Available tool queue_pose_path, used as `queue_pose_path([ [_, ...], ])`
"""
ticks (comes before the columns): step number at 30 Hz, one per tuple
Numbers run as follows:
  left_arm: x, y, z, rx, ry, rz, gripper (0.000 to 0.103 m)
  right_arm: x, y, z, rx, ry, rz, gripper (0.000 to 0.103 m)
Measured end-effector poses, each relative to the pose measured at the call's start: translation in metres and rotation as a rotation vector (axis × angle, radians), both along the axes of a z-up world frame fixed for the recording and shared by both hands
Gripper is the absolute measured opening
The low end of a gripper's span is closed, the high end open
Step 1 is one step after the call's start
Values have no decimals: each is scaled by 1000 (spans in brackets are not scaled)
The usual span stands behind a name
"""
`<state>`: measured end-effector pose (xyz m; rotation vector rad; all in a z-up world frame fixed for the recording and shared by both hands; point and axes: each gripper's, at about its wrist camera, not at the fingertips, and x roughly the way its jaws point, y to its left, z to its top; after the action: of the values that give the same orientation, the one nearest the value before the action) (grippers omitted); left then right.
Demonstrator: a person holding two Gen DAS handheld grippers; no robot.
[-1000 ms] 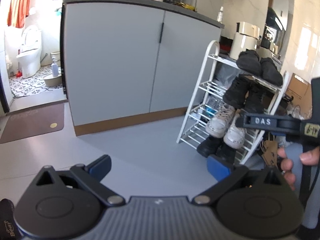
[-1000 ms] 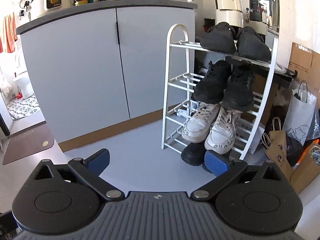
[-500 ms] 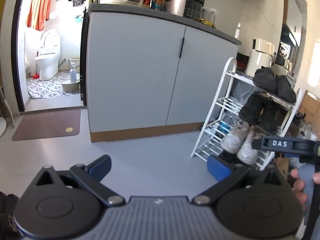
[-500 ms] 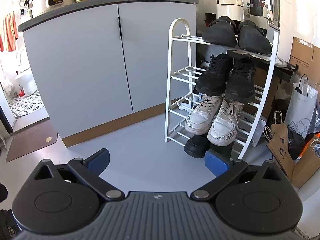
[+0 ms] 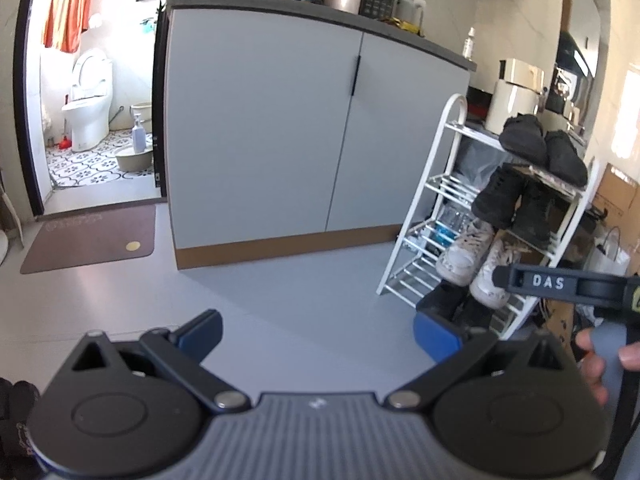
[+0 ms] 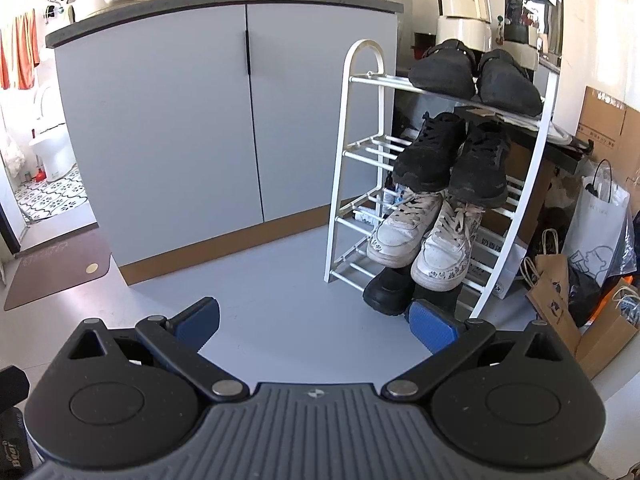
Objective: Organize scattered shoes
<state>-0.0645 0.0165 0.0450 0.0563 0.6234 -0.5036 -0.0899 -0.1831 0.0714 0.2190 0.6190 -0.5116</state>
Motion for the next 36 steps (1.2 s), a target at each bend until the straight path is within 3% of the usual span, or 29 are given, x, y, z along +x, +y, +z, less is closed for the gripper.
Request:
queue_pose_path([
  [8, -10, -4, 2, 42, -36, -6, 103, -1, 6, -6, 3, 25, 19, 103],
  [36, -15, -25, -5, 74, -1, -78, 103, -4, 6, -11, 27, 44, 26, 103],
])
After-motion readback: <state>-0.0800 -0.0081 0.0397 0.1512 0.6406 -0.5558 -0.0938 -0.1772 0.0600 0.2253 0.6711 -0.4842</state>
